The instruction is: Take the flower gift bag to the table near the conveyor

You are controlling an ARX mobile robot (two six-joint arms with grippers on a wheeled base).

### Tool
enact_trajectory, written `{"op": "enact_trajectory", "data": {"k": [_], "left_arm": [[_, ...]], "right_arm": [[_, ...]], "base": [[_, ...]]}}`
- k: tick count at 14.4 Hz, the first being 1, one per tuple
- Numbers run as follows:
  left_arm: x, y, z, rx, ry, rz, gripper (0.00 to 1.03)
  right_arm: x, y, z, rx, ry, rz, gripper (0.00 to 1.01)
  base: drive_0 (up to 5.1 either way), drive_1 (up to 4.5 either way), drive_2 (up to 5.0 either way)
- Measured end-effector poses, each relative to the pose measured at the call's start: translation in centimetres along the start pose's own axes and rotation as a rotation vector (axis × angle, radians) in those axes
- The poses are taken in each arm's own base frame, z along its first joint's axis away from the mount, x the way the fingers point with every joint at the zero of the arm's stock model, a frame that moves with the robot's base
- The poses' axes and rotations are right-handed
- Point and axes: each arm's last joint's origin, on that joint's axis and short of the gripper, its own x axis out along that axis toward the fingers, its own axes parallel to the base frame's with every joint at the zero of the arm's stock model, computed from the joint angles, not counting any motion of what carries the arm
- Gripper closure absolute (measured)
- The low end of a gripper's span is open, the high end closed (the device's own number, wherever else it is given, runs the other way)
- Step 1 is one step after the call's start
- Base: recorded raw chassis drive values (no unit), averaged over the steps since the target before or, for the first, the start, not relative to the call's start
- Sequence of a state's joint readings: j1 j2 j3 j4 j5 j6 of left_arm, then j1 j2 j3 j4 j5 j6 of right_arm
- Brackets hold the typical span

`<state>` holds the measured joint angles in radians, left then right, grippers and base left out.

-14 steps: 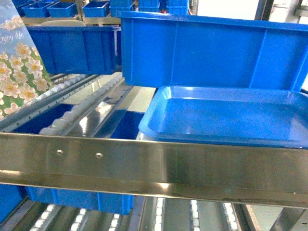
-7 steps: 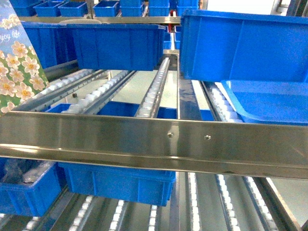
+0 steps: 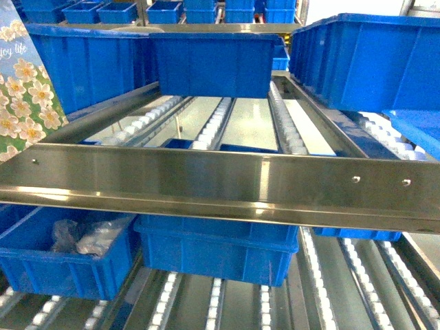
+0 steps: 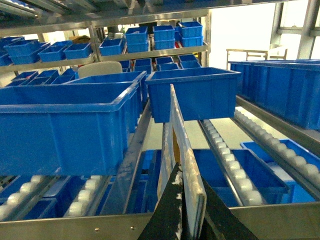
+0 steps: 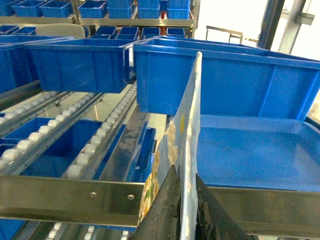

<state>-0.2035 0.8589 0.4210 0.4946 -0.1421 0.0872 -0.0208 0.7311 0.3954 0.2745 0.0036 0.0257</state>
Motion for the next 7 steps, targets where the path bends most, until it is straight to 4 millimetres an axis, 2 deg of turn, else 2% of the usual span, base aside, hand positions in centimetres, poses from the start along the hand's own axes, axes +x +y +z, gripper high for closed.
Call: {"op": "enact_trajectory", "data": {"k": [7], "left_arm": [[0.02,-0.01,-0.02,0.000,0.001,0.000,1.01]], "right_arm": [[0.01,0.00,-0.05,0.000,0.003,0.000,0.98]], "base": [[-4.9,2.48,2.5]]}}
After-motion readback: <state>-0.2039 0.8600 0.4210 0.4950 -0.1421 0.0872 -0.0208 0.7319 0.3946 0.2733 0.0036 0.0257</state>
